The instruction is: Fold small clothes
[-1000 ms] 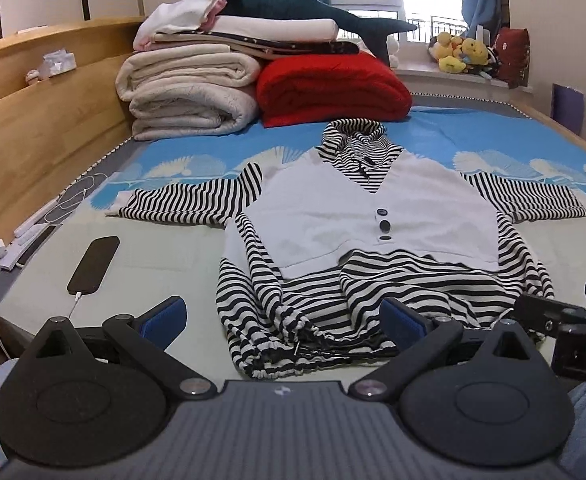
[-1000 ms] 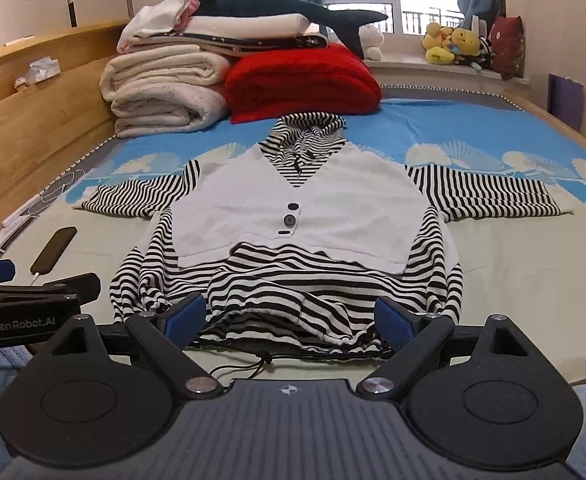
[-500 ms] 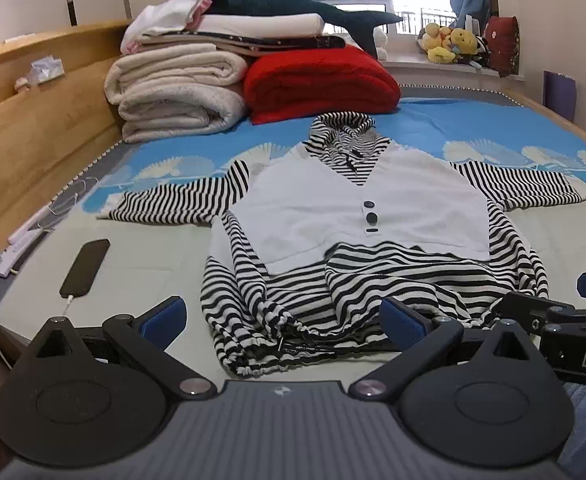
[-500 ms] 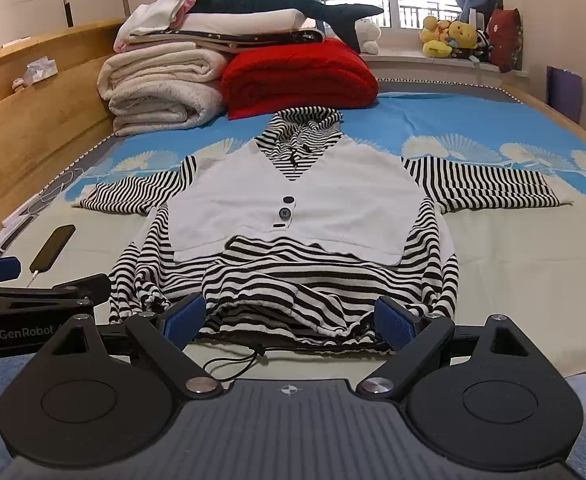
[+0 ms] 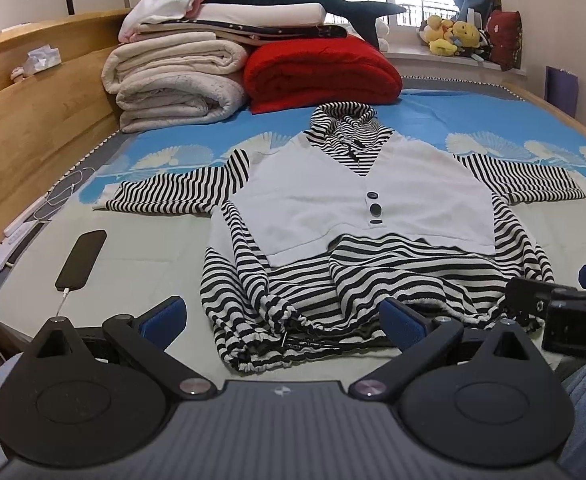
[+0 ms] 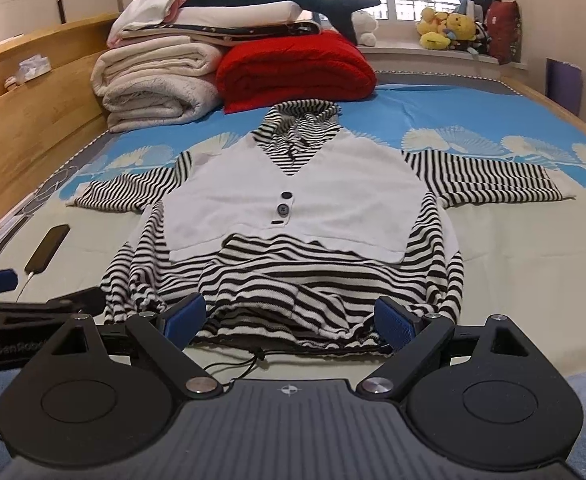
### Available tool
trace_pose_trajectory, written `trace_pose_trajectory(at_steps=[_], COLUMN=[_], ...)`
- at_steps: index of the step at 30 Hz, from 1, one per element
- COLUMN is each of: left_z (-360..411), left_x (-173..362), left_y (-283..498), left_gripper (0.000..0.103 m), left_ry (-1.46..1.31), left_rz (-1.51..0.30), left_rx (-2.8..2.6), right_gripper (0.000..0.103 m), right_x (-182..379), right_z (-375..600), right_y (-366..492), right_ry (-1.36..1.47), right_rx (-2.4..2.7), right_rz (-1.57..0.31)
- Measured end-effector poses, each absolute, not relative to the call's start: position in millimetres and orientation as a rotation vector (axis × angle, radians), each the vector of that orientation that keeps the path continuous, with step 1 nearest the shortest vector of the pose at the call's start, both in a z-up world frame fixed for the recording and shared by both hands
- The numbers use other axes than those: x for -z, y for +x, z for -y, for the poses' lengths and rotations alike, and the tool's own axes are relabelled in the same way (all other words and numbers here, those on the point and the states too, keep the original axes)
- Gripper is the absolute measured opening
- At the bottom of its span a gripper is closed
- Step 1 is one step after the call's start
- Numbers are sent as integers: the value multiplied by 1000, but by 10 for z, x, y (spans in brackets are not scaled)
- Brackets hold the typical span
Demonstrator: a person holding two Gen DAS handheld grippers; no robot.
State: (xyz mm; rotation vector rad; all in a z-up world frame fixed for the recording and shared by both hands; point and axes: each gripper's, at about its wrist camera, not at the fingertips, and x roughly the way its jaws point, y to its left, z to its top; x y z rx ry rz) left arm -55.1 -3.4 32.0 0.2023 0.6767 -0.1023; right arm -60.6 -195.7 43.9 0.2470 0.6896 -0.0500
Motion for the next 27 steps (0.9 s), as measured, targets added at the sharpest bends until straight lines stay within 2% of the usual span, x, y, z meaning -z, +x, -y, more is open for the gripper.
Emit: trace_pose_trajectory(at_steps=[11, 18, 24, 25, 26, 27], left_z=[-461, -851, -760, -756, -765, -787], left_x=[-100, 213, 653, 764, 868, 963], left_y=[61, 634, 1109, 1196, 1260, 1298], left_gripper=[103, 103, 103, 102, 101, 83], left_ry=[132, 2, -44, -54, -73, -104], left_rz=[-726, -866, -1005, -1047, -1088, -1122], left_rx=[18, 6, 19, 18, 11, 10], right_gripper=[92, 90, 89, 85, 75, 33], right_x=[-134, 379, 874, 943, 988, 1003], right_z=[2595, 3518, 3547, 3505, 3464, 3425], right_y=[-541, -307, 170, 228, 254, 261], right_ry=[296, 590, 713, 706, 690, 663], right_rx=[196, 269, 265, 255, 240, 215], right_rz=[-739, -804, -947, -968, -986, -996])
